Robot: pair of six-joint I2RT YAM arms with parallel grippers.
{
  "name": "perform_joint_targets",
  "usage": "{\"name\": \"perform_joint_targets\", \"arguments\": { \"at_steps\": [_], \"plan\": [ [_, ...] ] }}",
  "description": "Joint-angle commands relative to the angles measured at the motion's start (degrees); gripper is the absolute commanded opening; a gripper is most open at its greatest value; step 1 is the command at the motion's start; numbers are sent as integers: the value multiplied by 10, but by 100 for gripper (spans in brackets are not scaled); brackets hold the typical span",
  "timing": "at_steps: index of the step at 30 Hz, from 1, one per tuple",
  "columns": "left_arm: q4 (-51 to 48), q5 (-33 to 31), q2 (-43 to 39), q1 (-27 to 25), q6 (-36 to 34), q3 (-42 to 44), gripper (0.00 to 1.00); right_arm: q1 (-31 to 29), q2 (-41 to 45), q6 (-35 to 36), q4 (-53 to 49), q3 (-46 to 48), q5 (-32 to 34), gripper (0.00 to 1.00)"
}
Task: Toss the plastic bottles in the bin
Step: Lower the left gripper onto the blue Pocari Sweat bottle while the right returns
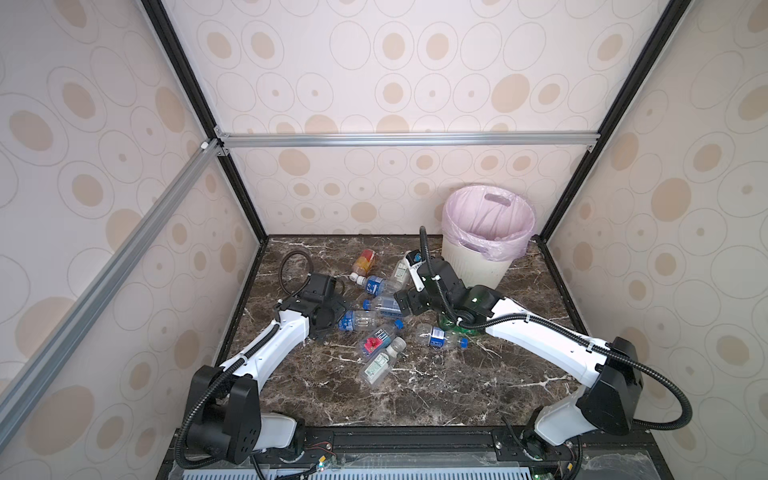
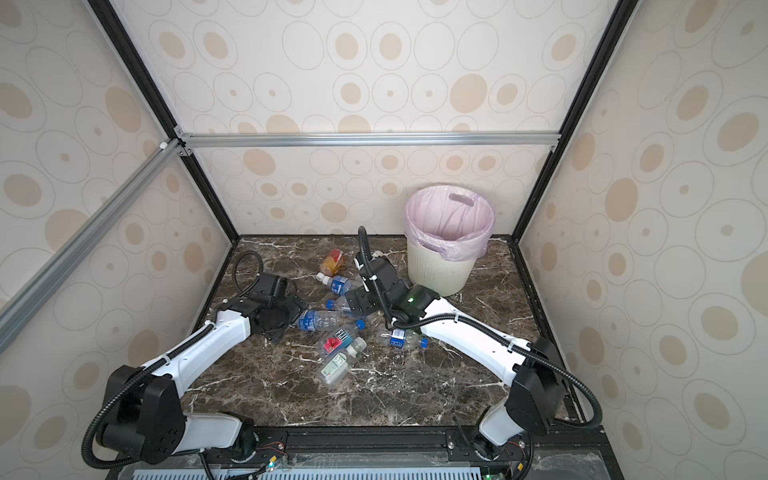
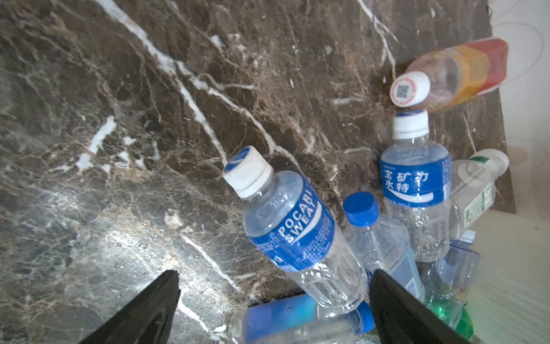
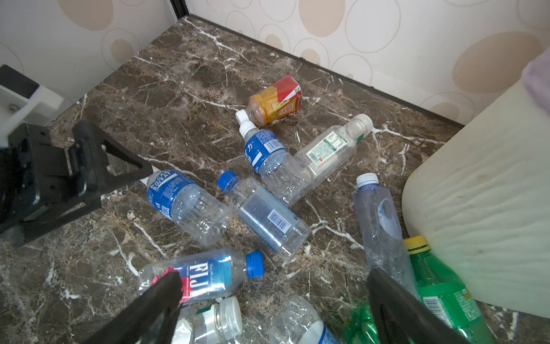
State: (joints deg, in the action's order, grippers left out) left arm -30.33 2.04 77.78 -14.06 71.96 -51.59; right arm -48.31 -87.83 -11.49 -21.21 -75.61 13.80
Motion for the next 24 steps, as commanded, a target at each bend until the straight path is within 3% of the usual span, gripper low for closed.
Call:
{"name": "perform_joint_targets", "arguments": {
  "at_steps": [1,5,13,24],
  "plan": [
    [24,43,27,19,18,-7,99,-7,-24,-12,21,7,7,100],
    [29,55,51,19,3,-33,99,-14,-34,-26,24,3,2,100],
    [72,89,86,19,36,-10,98,-25,-42,-39,44,17,7,100],
    [93,79,132,20,27,-23,96,-26,-52,-45,84,38,-9,100]
  ]
}}
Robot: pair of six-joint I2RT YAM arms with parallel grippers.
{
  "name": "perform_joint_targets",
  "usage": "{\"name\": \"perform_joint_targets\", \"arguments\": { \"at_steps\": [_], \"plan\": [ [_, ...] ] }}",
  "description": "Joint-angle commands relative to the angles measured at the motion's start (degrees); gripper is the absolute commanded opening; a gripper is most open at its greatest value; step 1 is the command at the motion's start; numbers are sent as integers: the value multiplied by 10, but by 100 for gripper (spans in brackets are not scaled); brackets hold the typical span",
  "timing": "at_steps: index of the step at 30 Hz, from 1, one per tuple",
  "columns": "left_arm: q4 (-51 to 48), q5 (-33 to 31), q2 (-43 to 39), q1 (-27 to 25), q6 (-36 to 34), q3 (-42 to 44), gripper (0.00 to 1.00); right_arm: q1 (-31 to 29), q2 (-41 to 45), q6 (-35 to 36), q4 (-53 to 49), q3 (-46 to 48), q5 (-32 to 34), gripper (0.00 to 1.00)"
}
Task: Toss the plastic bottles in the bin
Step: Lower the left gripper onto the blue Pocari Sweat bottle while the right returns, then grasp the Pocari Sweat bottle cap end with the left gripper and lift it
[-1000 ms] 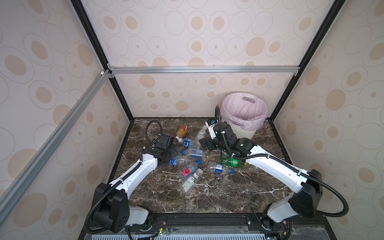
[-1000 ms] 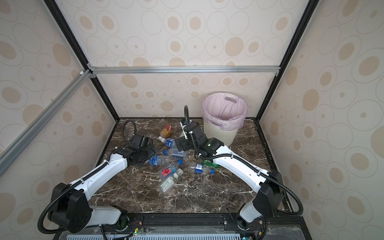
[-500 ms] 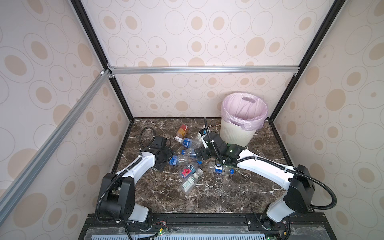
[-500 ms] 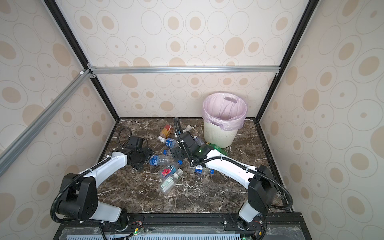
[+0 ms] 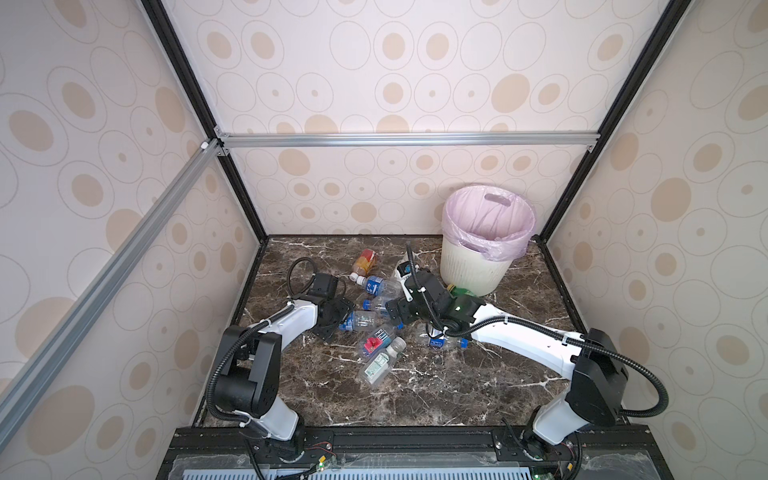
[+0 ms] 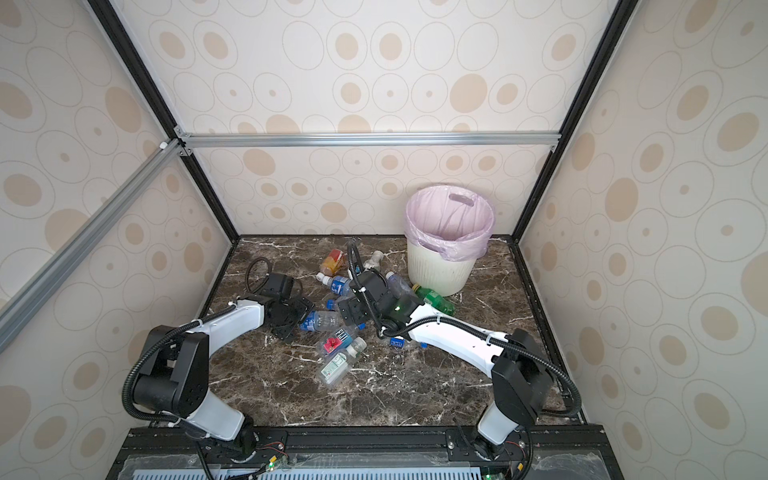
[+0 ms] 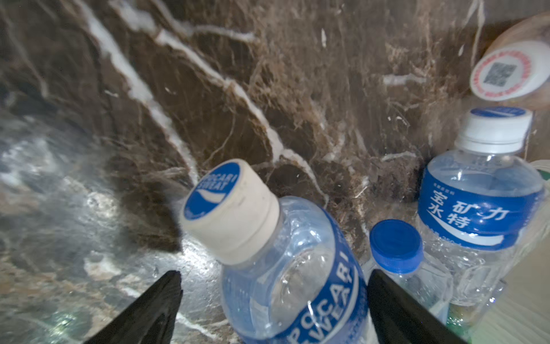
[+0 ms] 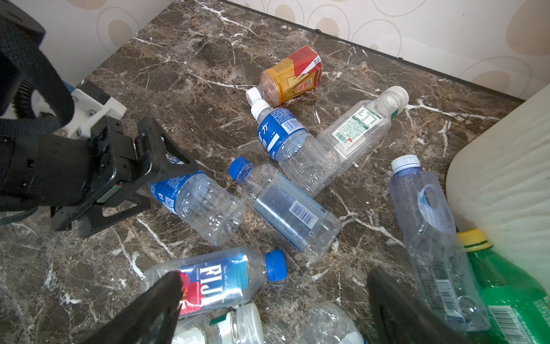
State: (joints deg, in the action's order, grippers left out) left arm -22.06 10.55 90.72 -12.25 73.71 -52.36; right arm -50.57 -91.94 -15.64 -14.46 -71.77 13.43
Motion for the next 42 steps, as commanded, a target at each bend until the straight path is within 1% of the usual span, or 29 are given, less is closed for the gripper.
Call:
{"name": "perform_joint_targets", "arguments": {
  "at_steps": [1,7,10,12,14,20,25,27,29,33,36,42],
  "plan": [
    [11,-9,4,3,11,-13,96,-4,-13,-2,16,-2,-5,100],
    [23,-25,13,4,17,-2,89,-3,-7,-9,41,24,-10,100],
    [31,-29,20,4,17,2,83,-3,-2,-20,52,39,-18,100],
    [31,-30,27,4,10,-4,78,-4,0,-24,58,46,-21,100],
    [31,-34,31,4,2,-12,74,-4,0,-26,66,49,-23,100],
    [47,-53,38,4,-10,-10,73,-5,-14,-39,61,32,-53,100],
    [36,-97,46,4,-39,-19,69,-6,-16,-49,57,26,-59,100],
    [47,-110,40,5,-48,-14,64,-7,-16,-50,56,25,-62,100],
    [61,-114,32,6,-57,-8,61,-9,-17,-50,52,22,-61,100],
    [117,-100,16,8,-99,8,60,-11,-25,-54,48,17,-63,100],
    [148,-92,-3,8,-110,23,58,-10,-31,-58,45,9,-71,100],
    [174,-76,-34,8,-152,14,55,-11,-28,-62,45,2,-76,100]
  ]
}}
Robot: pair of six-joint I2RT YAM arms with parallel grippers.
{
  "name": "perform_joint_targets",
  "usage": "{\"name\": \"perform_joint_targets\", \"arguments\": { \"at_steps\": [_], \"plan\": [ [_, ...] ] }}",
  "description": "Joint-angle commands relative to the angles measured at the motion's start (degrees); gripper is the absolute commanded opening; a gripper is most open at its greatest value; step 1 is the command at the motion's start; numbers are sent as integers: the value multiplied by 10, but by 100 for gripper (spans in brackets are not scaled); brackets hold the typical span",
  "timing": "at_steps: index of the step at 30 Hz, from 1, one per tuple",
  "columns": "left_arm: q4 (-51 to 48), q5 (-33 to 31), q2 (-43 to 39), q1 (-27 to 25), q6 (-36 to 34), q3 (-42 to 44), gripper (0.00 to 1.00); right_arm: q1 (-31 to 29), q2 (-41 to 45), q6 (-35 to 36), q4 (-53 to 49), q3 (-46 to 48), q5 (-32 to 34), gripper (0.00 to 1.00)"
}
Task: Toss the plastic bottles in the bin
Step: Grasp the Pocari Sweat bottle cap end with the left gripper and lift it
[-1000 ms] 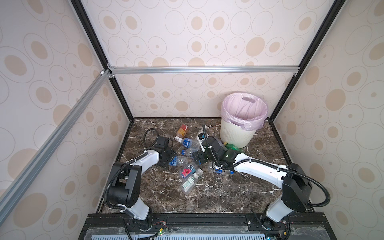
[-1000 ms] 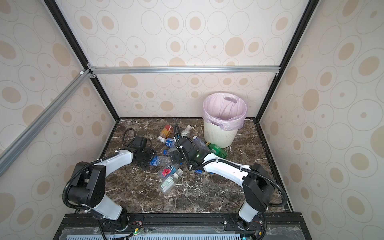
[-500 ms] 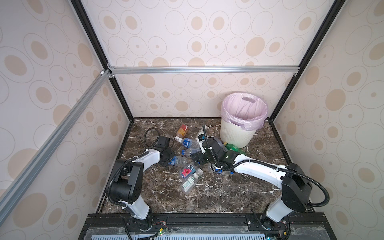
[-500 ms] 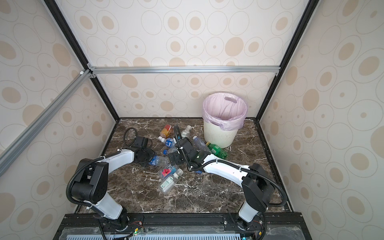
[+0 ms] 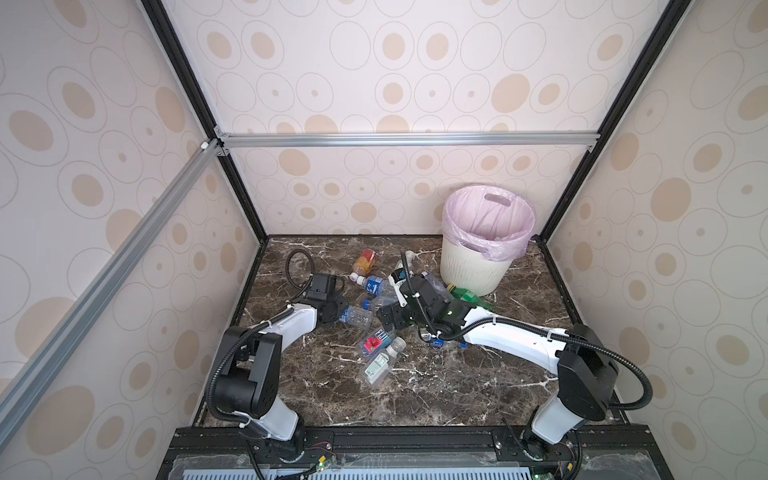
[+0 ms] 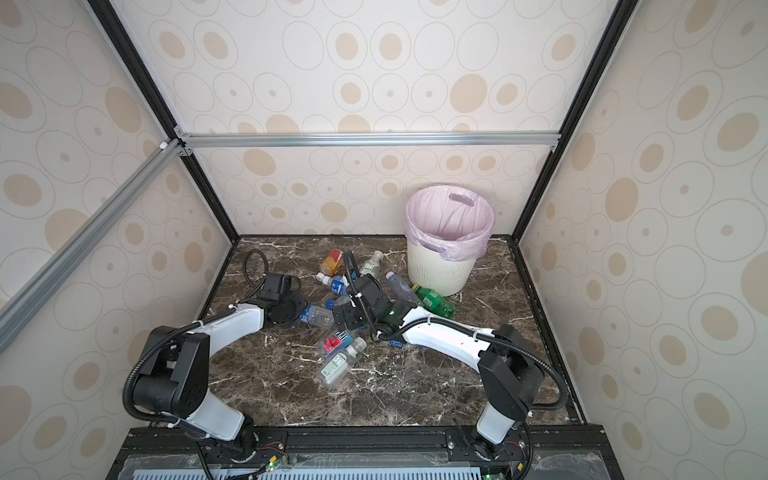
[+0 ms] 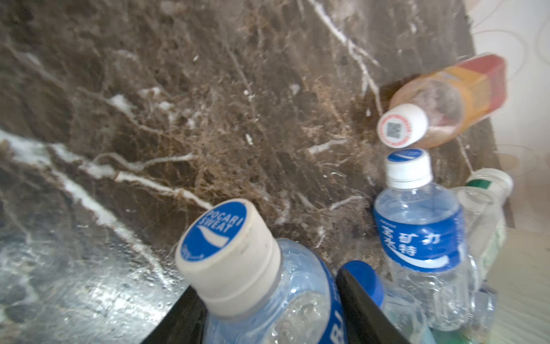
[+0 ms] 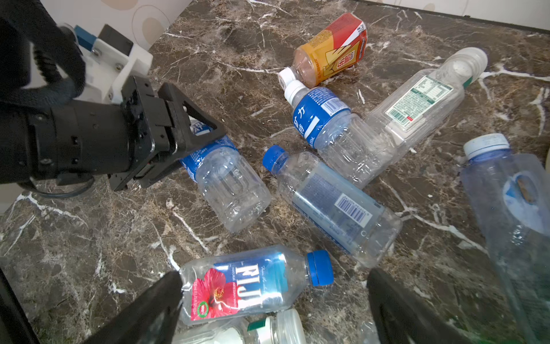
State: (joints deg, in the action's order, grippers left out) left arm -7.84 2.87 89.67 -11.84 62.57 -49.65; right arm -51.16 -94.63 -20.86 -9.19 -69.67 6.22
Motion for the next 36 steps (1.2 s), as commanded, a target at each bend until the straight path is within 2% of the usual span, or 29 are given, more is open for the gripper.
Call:
{"name": "perform_joint_targets", "arguments": {
  "at_steps": [1,6,12,15,17,20,24,36],
  "plan": [
    [30,2,-28,4,-49,-19,55,-5,1,-10,-7,-19,-6,100],
    [55,34,-51,4,-107,-43,55,-4,12,-7,4,-13,-4,100],
    [165,148,-82,1,-175,-36,53,-3,43,30,-23,-27,3,100],
    [158,191,-59,-2,-195,-74,55,7,63,48,-39,-31,18,100],
    [155,219,-47,-10,-212,-97,55,29,78,46,-41,-26,-4,100],
    [201,265,-48,-30,-216,-89,56,57,91,36,-39,-21,-37,100],
    [264,295,-53,-43,-204,-57,56,68,96,36,-38,-20,-52,100],
    [329,356,-63,-44,-178,-36,56,69,48,2,6,-22,-101,100]
  ]
}}
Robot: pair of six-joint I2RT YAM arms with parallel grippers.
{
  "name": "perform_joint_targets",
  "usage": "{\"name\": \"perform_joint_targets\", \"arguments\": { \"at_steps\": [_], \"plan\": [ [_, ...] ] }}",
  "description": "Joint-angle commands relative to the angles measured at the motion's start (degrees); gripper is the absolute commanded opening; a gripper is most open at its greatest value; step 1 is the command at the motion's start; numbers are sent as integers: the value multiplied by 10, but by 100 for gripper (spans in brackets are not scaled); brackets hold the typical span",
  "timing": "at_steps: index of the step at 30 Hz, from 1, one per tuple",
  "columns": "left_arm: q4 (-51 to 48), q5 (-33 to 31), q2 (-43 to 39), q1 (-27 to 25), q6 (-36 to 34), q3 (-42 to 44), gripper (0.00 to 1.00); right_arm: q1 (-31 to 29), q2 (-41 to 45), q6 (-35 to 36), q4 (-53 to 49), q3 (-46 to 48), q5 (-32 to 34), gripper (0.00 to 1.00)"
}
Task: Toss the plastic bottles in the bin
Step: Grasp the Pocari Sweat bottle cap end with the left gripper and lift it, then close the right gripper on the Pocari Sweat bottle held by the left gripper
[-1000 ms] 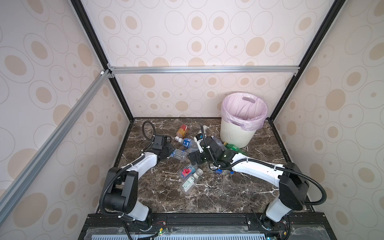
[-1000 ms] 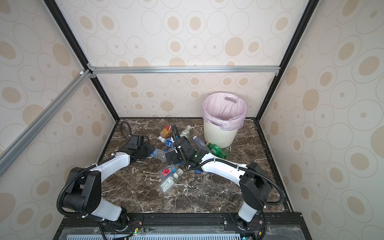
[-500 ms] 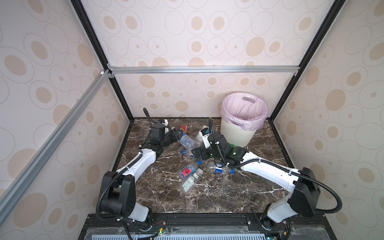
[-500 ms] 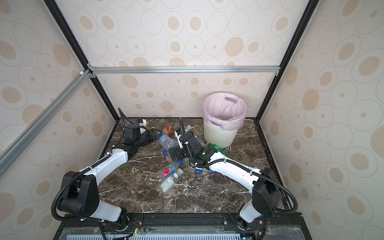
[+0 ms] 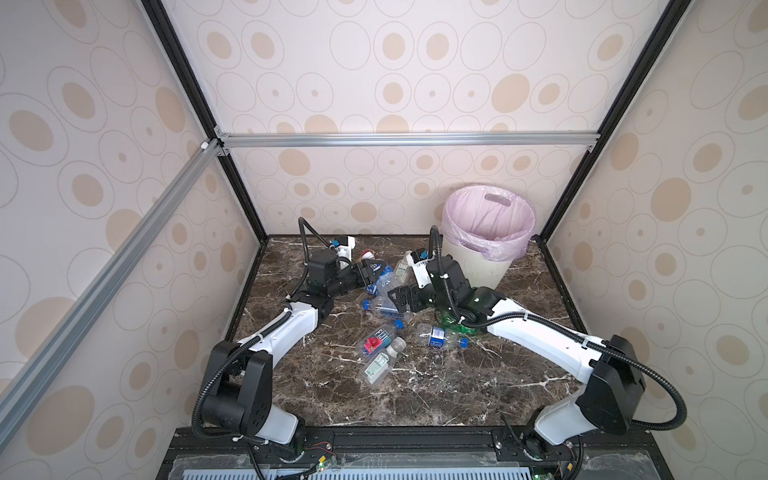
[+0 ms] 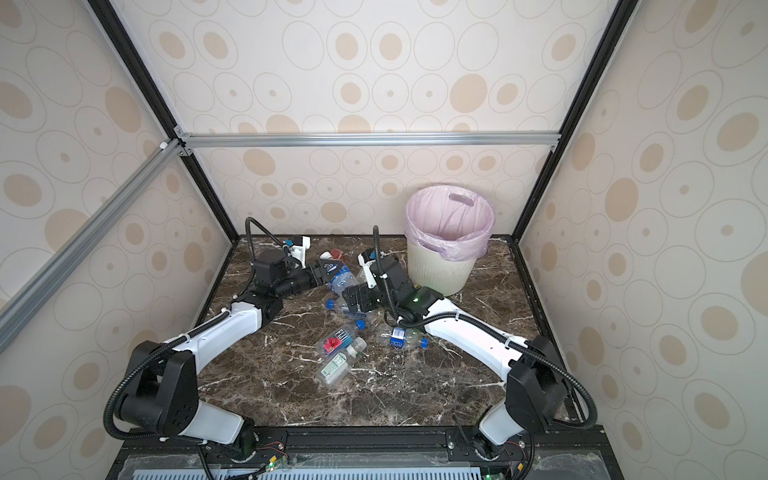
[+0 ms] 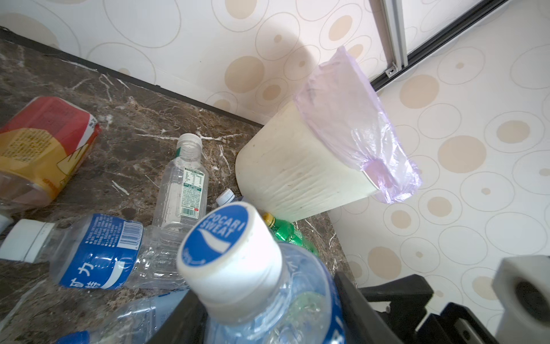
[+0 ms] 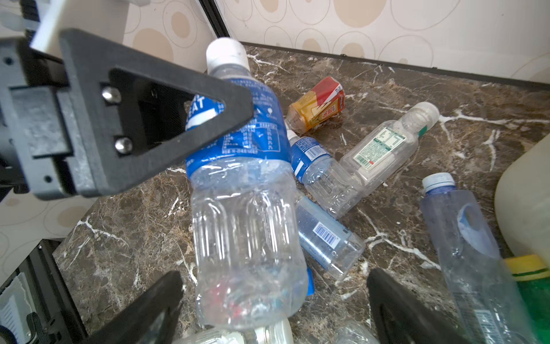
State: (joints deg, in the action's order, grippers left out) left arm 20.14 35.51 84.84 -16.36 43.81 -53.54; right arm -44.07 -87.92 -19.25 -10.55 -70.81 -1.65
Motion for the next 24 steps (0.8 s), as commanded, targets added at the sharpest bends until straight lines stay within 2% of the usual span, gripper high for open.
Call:
{"name": "perform_joint_targets", "arguments": {
  "at_steps": [1,7,16,24],
  "plan": [
    [55,35,-14,1,13,5,56,-3,-24,-17,23,-13,-26,100],
    [76,48,-16,1,24,11,57,-2,-49,-23,30,-31,-34,91],
    [75,47,-11,1,31,12,60,-2,-49,-29,33,-36,-43,66],
    [61,36,-12,4,29,12,70,-2,-43,-36,33,-31,-44,56]
  ]
}}
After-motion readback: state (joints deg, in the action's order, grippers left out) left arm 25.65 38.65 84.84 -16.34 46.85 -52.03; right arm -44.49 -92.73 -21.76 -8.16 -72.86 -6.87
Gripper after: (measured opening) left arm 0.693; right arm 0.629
